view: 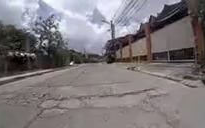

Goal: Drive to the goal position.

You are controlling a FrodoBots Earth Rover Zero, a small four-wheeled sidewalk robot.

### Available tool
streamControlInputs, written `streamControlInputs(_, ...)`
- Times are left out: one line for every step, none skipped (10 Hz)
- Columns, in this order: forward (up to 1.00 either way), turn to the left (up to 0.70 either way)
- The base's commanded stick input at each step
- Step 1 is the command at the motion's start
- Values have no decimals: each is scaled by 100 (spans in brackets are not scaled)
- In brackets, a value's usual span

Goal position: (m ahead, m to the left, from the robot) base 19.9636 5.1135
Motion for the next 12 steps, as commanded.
streamControlInputs(100, 0)
streamControlInputs(100, -2)
streamControlInputs(100, 0)
streamControlInputs(100, -2)
streamControlInputs(100, -2)
streamControlInputs(100, -2)
streamControlInputs(100, -2)
streamControlInputs(100, -2)
streamControlInputs(100, -2)
streamControlInputs(100, -2)
streamControlInputs(100, -2)
streamControlInputs(100, -2)
